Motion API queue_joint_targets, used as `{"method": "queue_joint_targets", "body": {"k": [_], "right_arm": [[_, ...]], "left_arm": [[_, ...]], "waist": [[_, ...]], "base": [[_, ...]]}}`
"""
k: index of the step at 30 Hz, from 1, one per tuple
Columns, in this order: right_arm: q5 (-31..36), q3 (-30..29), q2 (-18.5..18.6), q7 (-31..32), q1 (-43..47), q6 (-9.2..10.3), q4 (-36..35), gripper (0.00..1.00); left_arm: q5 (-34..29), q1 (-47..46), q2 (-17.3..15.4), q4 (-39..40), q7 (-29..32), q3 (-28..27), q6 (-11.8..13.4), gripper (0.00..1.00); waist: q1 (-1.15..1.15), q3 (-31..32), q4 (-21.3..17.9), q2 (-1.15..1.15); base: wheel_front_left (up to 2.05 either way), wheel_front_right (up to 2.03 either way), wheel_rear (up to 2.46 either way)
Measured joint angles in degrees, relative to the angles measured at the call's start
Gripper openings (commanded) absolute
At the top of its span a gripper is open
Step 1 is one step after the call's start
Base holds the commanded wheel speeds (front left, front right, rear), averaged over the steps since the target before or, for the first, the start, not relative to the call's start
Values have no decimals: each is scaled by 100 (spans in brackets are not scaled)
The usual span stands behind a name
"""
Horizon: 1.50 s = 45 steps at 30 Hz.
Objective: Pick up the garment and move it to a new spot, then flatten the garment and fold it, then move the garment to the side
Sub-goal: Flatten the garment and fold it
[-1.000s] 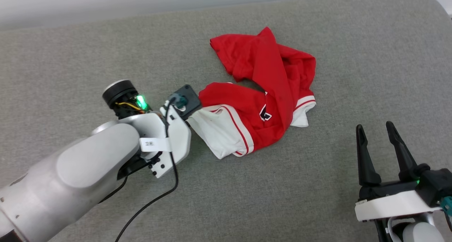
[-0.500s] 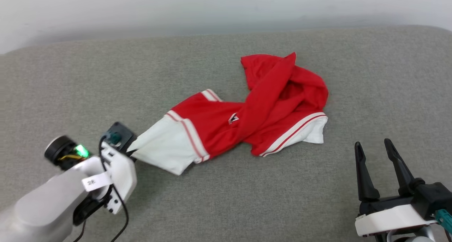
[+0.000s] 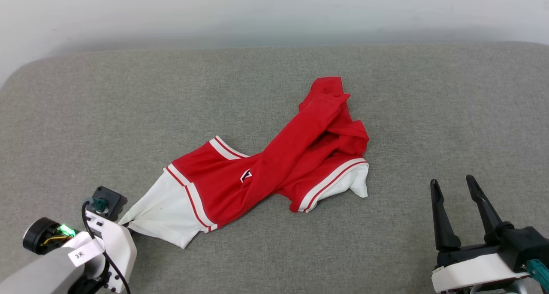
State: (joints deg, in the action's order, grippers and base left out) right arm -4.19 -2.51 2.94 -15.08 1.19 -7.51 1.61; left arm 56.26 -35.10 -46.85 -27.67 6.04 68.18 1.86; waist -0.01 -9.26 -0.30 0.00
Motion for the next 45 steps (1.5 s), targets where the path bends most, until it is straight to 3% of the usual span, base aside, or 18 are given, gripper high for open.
{"method": "queue_joint_targets", "body": {"k": [2, 3, 4, 10, 15, 24, 30, 35, 38, 45], "right_arm": [[15, 1, 0, 0, 4, 0, 24, 100], [15, -2, 0, 0, 9, 0, 34, 100], [18, -4, -1, 0, 10, -1, 38, 100], [163, -70, -1, 0, 33, -1, 5, 100], [352, -159, 31, 0, 7, 0, -126, 100], [376, -129, 658, 0, -710, 0, -342, 100], [264, 343, 1273, 0, -1447, -1, 52, 100], [-115, 939, 1685, 134, -1943, -1, 517, 100], [-712, 1750, 2181, 843, -2533, -1, 795, 100], [-2223, 3570, 3204, 2636, -3152, -1, 809, 100]], "left_arm": [[47, 70, 68, -23, -135, -41, 37, 1], [51, 108, 105, -29, -256, -74, 87, 46], [59, 144, 136, -32, -409, -134, 155, 100], [-77, 313, 287, 166, -1324, -371, 721, 100], [-253, 497, 331, 658, -1846, -552, 1379, 100], [-726, 961, 260, 1817, -2093, -1166, 2552, 100], [-1558, 1508, 559, 2507, -2095, -2015, 3190, 100], [-2151, 1943, 868, 2783, -2102, -2597, 3401, 100], [-2659, 2364, 1238, 2947, -2109, -3126, 3489, 100], [-3249, 2839, 1897, 2981, -2111, -3765, 3130, 100]], "waist": [[0, 38, 11, 0], [0, 65, 14, 0], [0, 96, 18, 0], [0, 342, 60, 0], [0, 571, 141, 0], [0, 766, 363, 0], [0, 738, 485, 0], [0, 678, 545, 0], [0, 589, 607, 0], [1, 405, 769, 0]], "base": [[0, 0, 0], [0, 0, 0], [0, 0, 0], [0, 0, 0], [0, 0, 0], [0, 0, 0], [0, 0, 0], [0, 0, 0], [0, 0, 0], [0, 0, 0]]}}
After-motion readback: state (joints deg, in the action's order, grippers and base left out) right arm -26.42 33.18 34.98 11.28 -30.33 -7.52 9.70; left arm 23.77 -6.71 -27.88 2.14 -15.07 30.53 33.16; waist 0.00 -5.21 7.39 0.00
